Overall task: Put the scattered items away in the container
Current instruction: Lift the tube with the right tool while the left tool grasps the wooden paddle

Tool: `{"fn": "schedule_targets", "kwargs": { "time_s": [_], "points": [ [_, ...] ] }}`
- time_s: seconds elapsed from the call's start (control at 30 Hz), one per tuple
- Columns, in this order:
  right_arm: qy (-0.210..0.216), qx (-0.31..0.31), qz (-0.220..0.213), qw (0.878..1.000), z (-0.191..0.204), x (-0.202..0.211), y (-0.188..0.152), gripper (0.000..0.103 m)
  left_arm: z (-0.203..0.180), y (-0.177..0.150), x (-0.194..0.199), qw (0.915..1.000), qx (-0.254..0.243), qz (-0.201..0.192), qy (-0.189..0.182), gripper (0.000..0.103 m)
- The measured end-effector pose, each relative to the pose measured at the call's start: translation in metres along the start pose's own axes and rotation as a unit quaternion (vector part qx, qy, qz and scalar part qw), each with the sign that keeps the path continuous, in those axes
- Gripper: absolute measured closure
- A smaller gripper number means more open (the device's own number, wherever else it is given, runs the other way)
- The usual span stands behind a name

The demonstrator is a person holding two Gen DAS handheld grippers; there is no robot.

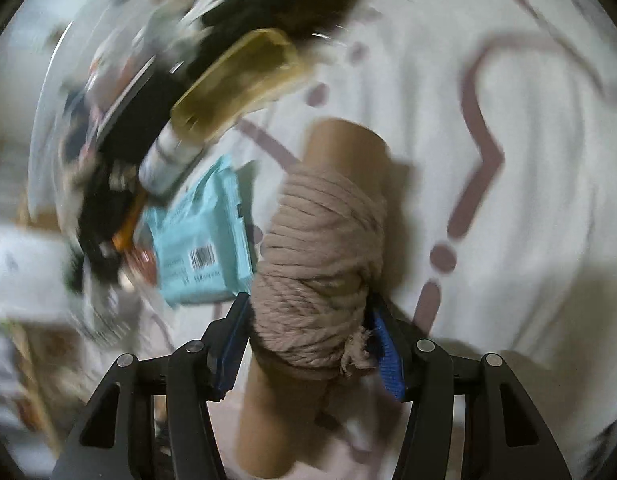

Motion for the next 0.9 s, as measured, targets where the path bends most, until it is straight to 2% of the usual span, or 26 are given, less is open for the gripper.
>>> {"fn": "schedule_targets", "kwargs": {
  "time_s": [0.17,0.23,0.37,0.47,0.53,0.63,0.9],
  "points": [
    [0.089,-0.092,-0.031,0.991,-0.019,0.005,-0.003,0.046,0.002,0.006,-0.003,0.9991,-0.039,-0.007,0.018,0.017],
    [0.103,-0.101,-0.039,0.989,-0.022,0.006,-0.005,0.046,0.002,0.008,-0.004,0.9986,-0.048,-0.006,0.02,0.02],
    [0.088,-0.08,-0.05,0.992,-0.016,0.006,-0.009,0.046,-0.004,0.01,-0.007,0.9962,-0.079,-0.007,0.036,0.025],
    [0.077,-0.068,-0.059,0.993,-0.011,0.006,-0.01,0.048,-0.009,0.011,-0.007,0.9949,-0.093,-0.01,0.039,0.034],
    [0.07,-0.061,-0.064,0.994,-0.008,0.004,-0.01,0.049,-0.012,0.013,-0.006,0.9945,-0.094,-0.018,0.043,0.05],
    [0.06,-0.057,-0.077,0.994,-0.007,0.004,-0.008,0.049,-0.014,0.015,-0.005,0.9946,-0.09,-0.025,0.046,0.051],
    [0.041,-0.024,-0.07,0.996,0.0,0.01,-0.005,0.05,-0.002,0.024,0.005,0.9979,-0.053,-0.03,0.022,0.056]
  ]
}}
Point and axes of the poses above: each gripper's, at about its wrist camera, not at the fingertips, and x roughly against the way its jaws point, z to its left, y to its top, the point moved 5 cm from there along -x, roughly the way its jaws point, and after that the axes turned 14 degrees about z, right-handed, at the moved point
